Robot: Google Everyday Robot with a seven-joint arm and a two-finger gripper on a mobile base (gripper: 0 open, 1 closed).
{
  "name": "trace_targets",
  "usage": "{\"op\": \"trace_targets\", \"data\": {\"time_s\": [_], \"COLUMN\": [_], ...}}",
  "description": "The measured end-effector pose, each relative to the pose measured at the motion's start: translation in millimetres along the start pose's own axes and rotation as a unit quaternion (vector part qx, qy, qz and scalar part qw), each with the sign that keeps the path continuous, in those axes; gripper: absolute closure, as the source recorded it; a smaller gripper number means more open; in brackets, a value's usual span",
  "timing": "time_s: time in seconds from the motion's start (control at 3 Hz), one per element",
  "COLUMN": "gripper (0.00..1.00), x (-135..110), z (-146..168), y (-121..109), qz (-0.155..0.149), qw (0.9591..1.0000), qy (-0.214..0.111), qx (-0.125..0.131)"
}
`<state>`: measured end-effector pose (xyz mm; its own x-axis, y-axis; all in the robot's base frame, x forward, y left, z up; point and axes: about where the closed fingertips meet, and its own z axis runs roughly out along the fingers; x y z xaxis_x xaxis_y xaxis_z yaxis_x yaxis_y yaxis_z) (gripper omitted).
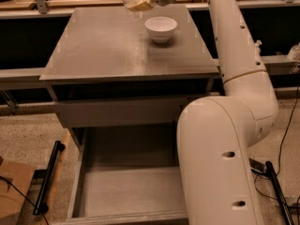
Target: Pick water bottle from middle drawer and place on counter
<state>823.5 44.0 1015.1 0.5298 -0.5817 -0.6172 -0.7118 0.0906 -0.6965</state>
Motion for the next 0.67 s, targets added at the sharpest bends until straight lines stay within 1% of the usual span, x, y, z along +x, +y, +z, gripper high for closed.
{"op": "trace_targets", "data": {"time_s": [0.33,0.67], "gripper": [1.00,0.82], "x": [22.1,45.7], "z": [20.0,35.4], "y": [12.7,32.2], "qz": [0.004,0.019], "qw": [1.0000,0.9996], "qy": [0.007,0.016], "qx": [-0.004,-0.015]}}
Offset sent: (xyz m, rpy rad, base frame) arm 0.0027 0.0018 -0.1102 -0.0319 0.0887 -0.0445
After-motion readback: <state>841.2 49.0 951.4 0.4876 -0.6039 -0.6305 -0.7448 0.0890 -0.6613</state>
